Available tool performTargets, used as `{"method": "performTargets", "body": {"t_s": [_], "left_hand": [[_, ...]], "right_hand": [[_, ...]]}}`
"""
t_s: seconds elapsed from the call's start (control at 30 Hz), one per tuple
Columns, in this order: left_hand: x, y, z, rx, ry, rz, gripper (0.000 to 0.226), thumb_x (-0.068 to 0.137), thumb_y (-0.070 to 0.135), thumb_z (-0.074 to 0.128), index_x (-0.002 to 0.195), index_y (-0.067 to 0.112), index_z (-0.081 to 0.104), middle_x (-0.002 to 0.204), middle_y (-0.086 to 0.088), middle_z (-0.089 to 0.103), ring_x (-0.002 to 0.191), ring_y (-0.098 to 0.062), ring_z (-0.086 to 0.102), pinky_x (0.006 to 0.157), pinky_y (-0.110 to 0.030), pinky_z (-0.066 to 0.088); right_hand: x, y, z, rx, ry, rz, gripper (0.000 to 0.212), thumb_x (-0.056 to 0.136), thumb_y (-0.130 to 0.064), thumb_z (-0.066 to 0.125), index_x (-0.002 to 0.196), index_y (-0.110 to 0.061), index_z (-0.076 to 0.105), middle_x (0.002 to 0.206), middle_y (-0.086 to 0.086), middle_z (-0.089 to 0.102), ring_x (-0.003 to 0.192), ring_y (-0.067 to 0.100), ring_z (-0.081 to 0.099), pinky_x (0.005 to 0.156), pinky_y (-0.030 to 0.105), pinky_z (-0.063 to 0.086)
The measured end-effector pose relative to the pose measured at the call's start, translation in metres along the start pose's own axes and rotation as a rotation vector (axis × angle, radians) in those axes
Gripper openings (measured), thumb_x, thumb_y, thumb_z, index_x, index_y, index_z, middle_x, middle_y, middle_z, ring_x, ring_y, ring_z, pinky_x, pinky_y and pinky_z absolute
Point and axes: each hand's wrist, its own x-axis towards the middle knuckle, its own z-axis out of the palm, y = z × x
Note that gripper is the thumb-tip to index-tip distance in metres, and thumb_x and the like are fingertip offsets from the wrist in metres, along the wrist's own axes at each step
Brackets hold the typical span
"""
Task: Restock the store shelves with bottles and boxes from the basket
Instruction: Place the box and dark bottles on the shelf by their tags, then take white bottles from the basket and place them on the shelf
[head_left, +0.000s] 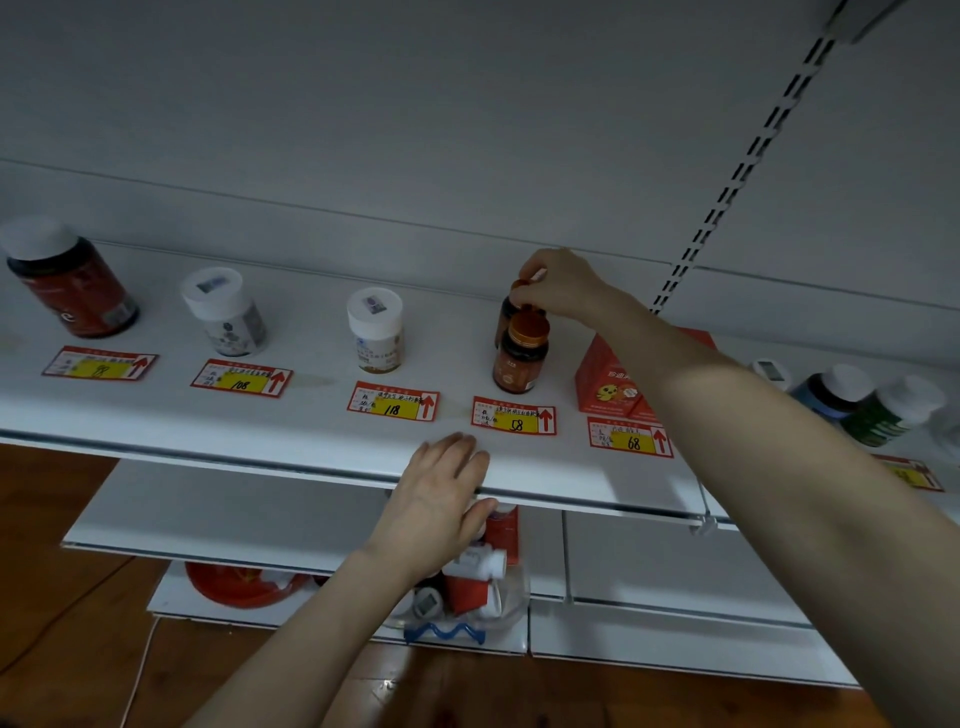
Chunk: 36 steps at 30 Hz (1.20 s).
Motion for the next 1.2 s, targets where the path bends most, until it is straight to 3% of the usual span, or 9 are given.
{"method": "performTargets", "body": {"t_s": [0.27, 0.37, 0.5, 0.7, 0.9, 1.03, 1.13, 1.2], "left_hand": [[0.000, 0.000, -0.001, -0.004, -0.032, -0.007, 0.045, 0.081, 0.040, 0.042, 0.100, 0.006, 0.066, 0.106, -0.015, 0.066, 0.099, -0.031, 0.064, 0.084, -0.043, 0.053], [0.000, 0.000, 0.000, -0.006, -0.039, -0.004, 0.045, 0.081, 0.039, 0.043, 0.100, 0.005, 0.066, 0.106, -0.016, 0.066, 0.099, -0.032, 0.064, 0.084, -0.043, 0.053], [0.000, 0.001, -0.002, 0.006, -0.043, 0.013, 0.044, 0.080, 0.039, 0.043, 0.098, 0.006, 0.066, 0.105, -0.015, 0.067, 0.099, -0.031, 0.064, 0.083, -0.042, 0.054], [0.003, 0.005, -0.015, 0.042, -0.053, 0.045, 0.037, 0.079, 0.037, 0.043, 0.077, 0.009, 0.066, 0.088, -0.012, 0.068, 0.086, -0.028, 0.066, 0.075, -0.033, 0.056], [-0.007, 0.009, -0.033, 0.019, 0.039, 0.087, 0.028, 0.082, 0.027, 0.046, 0.074, 0.007, 0.063, 0.073, -0.009, 0.062, 0.068, -0.026, 0.060, 0.061, -0.033, 0.052], [-0.029, 0.008, -0.044, 0.026, 0.079, 0.128, 0.025, 0.083, 0.023, 0.048, 0.074, 0.006, 0.064, 0.068, -0.009, 0.061, 0.062, -0.026, 0.056, 0.057, -0.033, 0.048], [-0.057, 0.000, -0.050, 0.058, 0.070, 0.148, 0.027, 0.083, 0.025, 0.046, 0.074, 0.008, 0.065, 0.067, -0.008, 0.061, 0.060, -0.027, 0.057, 0.054, -0.030, 0.046], [-0.078, -0.009, -0.051, 0.069, 0.044, 0.157, 0.029, 0.082, 0.026, 0.045, 0.069, 0.008, 0.064, 0.061, -0.008, 0.059, 0.055, -0.028, 0.056, 0.049, -0.028, 0.042]], "right_hand": [[-0.002, 0.000, 0.001, 0.003, 0.020, 0.005, 0.037, 0.083, -0.020, 0.062, 0.117, -0.009, 0.054, 0.120, 0.010, 0.055, 0.106, 0.022, 0.054, 0.076, 0.026, 0.045], [-0.003, 0.001, 0.000, -0.021, 0.070, -0.043, 0.037, 0.087, -0.023, 0.057, 0.121, -0.009, 0.052, 0.124, 0.010, 0.053, 0.105, 0.021, 0.053, 0.073, 0.023, 0.042], [-0.006, 0.000, -0.005, -0.065, 0.131, -0.140, 0.029, 0.092, -0.019, 0.049, 0.117, -0.006, 0.056, 0.124, 0.011, 0.055, 0.111, 0.023, 0.053, 0.081, 0.024, 0.039], [-0.023, -0.010, -0.017, -0.076, 0.220, -0.259, 0.024, 0.094, -0.016, 0.047, 0.108, -0.003, 0.061, 0.116, 0.012, 0.060, 0.106, 0.022, 0.055, 0.080, 0.020, 0.037], [-0.069, -0.025, -0.029, -0.092, 0.362, -0.376, 0.021, 0.093, -0.011, 0.047, 0.105, -0.001, 0.062, 0.110, 0.013, 0.064, 0.104, 0.023, 0.057, 0.081, 0.015, 0.036], [-0.115, -0.035, -0.023, -0.126, 0.428, -0.368, 0.023, 0.093, -0.012, 0.045, 0.106, -0.003, 0.062, 0.110, 0.010, 0.065, 0.103, 0.022, 0.058, 0.087, 0.025, 0.042], [-0.152, -0.038, 0.000, -0.145, 0.510, -0.390, 0.023, 0.090, -0.015, 0.048, 0.100, -0.002, 0.065, 0.101, 0.013, 0.068, 0.096, 0.027, 0.061, 0.082, 0.035, 0.045], [-0.178, -0.034, 0.023, -0.139, 0.525, -0.368, 0.023, 0.089, -0.016, 0.049, 0.097, -0.003, 0.066, 0.097, 0.012, 0.069, 0.090, 0.025, 0.062, 0.077, 0.033, 0.045]]}}
